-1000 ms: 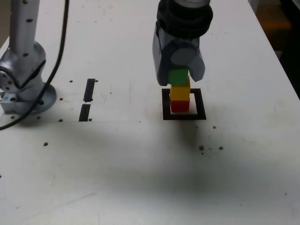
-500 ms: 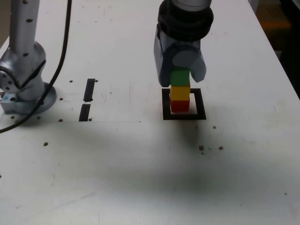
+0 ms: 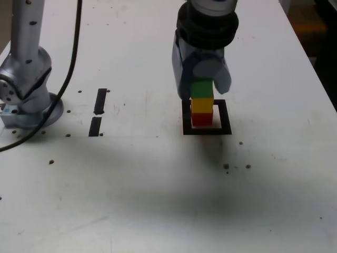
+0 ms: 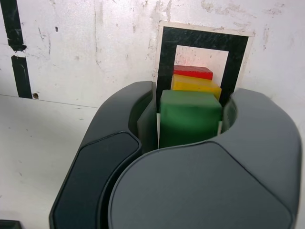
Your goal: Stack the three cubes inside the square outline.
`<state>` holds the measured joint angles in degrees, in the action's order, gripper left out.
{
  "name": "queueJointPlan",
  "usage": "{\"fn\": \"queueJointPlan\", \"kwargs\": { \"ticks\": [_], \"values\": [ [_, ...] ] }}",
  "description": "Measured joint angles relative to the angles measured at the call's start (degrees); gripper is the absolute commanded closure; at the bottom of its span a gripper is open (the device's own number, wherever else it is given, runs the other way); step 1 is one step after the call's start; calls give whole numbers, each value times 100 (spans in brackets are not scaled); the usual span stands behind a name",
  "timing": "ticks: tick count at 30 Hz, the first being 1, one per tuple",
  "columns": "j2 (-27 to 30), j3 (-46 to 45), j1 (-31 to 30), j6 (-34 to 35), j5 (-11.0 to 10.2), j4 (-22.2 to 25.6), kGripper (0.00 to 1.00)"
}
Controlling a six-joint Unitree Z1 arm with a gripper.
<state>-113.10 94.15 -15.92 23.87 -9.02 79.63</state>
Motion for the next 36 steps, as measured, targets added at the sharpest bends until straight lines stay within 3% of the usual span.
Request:
{"fn": "queueJointPlan", "kwargs": {
  "ticks": [14,20,23,26,31,33,36],
  "values": [
    [292,-258,2,51,-148,-209,2],
    [936,-447,2,160,-161,135,0],
    [1441,-793,2,179,-17,559,0],
    [2009,-1190,2,32,39,600,0],
    [2830,-2202,2,-235,194,37,0],
    [3293,-2801,3,-472,288,-396,0],
    [3666,-3509,4,-740,254,-516,0]
  ]
}}
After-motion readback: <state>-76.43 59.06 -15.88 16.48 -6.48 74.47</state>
